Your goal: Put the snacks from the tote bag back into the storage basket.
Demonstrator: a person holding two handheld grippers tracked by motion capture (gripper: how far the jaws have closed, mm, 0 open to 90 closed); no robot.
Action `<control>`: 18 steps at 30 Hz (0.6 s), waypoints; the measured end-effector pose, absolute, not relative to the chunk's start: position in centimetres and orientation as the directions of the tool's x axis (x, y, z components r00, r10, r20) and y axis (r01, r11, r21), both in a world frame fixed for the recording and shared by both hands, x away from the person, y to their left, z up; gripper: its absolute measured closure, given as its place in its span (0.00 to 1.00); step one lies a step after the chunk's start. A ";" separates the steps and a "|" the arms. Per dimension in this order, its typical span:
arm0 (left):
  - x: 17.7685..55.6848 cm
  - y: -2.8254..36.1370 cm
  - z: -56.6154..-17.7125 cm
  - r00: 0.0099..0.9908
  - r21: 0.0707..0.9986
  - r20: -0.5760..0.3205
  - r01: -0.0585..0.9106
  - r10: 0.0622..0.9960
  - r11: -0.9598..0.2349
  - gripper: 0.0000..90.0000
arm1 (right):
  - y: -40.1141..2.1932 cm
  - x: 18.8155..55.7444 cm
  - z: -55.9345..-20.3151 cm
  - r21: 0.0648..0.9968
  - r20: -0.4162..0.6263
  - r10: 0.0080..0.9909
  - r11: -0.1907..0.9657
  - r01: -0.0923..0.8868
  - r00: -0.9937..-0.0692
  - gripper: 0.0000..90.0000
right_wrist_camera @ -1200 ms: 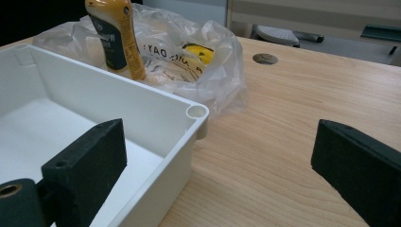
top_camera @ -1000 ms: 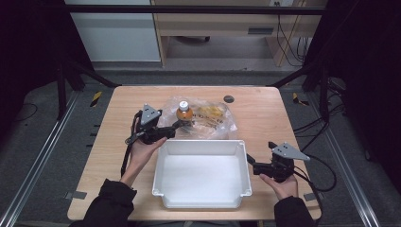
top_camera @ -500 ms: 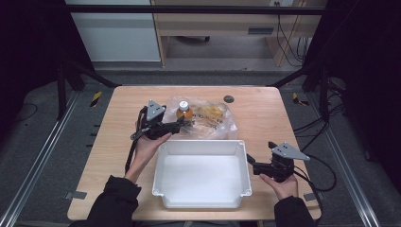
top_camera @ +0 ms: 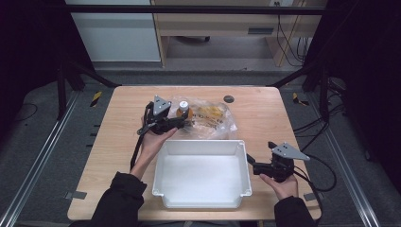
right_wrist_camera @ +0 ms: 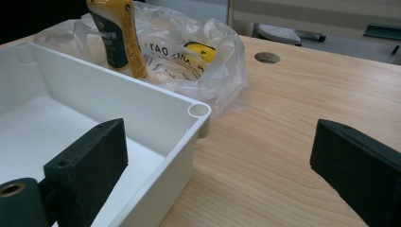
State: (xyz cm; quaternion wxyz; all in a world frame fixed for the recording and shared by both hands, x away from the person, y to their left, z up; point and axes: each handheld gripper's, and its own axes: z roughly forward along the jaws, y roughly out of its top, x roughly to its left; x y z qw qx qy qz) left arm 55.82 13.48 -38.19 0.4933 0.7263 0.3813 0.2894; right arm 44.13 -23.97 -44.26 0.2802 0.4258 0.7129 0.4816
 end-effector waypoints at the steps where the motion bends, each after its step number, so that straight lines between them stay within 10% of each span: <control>1: 56.0 13.3 -38.3 0.539 0.935 0.045 0.273 0.841 -0.225 0.27 | -24.0 44.1 -44.3 0.925 0.010 0.877 0.174 0.337 -0.481 0.06; 18: 57.4 12.4 -39.1 0.502 0.935 0.048 0.281 0.863 -0.215 0.41 | -24.0 44.1 -44.3 0.925 0.012 0.875 0.174 0.337 -0.484 0.06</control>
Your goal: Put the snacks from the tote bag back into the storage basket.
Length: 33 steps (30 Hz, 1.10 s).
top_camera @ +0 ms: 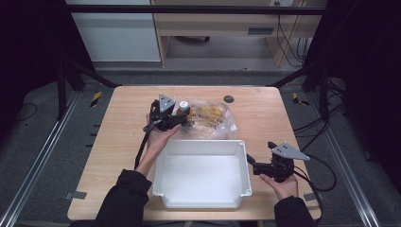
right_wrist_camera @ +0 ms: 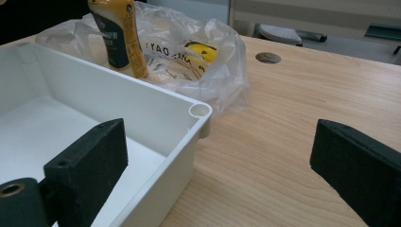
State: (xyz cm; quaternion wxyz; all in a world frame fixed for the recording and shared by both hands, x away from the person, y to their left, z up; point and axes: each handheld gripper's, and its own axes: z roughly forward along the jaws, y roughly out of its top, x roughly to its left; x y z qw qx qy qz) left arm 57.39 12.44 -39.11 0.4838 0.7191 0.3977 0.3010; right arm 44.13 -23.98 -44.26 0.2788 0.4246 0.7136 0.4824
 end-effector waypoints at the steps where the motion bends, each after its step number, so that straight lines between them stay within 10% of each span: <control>1: 57.5 12.4 -39.2 0.503 0.936 0.043 0.283 0.863 -0.211 0.41 | -24.0 44.1 -44.3 0.925 0.012 0.875 0.174 0.337 -0.484 0.06; 33: 58.7 11.5 -40.5 0.488 0.935 0.025 0.297 0.873 -0.193 0.65 | -24.0 44.1 -44.2 0.927 0.011 0.874 0.173 0.334 -0.485 0.06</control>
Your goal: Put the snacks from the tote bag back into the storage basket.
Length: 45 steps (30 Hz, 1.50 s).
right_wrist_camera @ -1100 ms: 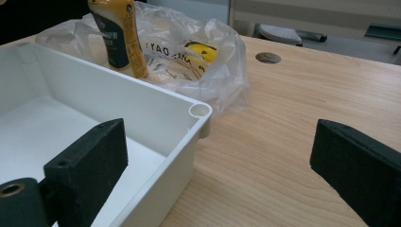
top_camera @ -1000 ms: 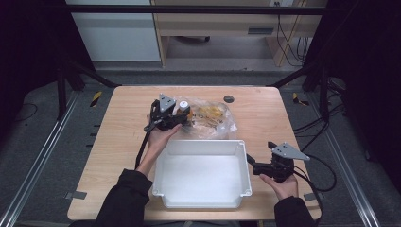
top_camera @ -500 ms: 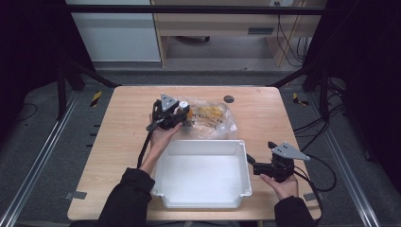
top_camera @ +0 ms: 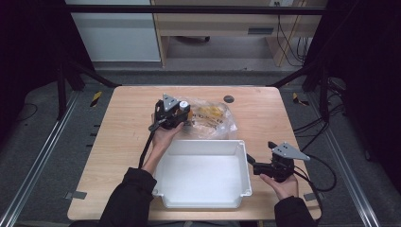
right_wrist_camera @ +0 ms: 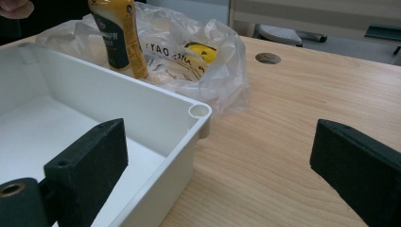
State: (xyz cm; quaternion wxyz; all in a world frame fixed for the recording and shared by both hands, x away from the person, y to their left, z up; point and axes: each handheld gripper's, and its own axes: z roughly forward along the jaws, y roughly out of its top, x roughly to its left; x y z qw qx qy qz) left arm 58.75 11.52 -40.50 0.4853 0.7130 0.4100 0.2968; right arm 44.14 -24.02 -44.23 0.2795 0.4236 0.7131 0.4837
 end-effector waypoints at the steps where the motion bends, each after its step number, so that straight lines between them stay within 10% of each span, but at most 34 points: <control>1: 58.8 11.5 -40.5 0.488 0.935 0.025 0.297 0.872 -0.193 0.65 | -24.0 44.1 -44.2 0.927 0.010 0.875 0.174 0.333 -0.485 0.06; 45: 56.5 12.9 -36.6 0.451 0.965 0.042 0.215 0.892 -0.154 0.66 | -24.1 44.1 -44.2 0.925 0.004 0.876 0.179 0.334 -0.482 0.06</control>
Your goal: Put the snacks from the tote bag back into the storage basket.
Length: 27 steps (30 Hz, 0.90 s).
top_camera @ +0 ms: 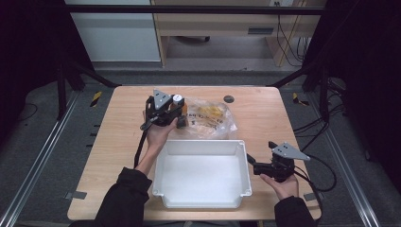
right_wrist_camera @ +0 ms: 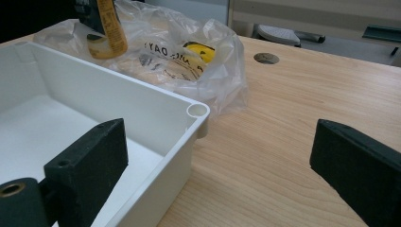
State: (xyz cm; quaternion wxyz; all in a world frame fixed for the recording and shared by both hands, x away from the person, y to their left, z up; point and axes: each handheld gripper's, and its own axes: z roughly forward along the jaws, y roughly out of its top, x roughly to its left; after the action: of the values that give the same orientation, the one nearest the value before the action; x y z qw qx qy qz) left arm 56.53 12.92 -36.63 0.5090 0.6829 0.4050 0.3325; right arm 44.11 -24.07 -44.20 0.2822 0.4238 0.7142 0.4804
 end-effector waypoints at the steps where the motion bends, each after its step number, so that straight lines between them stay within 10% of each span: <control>1: 56.4 12.9 -36.4 0.453 0.966 0.046 0.208 0.890 -0.156 0.66 | -24.1 44.1 -44.2 0.925 0.005 0.876 0.179 0.335 -0.482 0.06; 27: 54.6 13.6 -32.1 0.458 0.981 0.041 0.148 0.888 -0.122 0.66 | -24.1 44.1 -44.2 0.927 0.005 0.877 0.176 0.331 -0.481 0.06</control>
State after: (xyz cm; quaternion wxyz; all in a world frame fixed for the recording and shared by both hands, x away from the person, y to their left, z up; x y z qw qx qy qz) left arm 54.64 13.62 -32.15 0.5358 0.6647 0.3898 0.3451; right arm 44.07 -24.09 -44.17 0.2828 0.4235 0.7128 0.4822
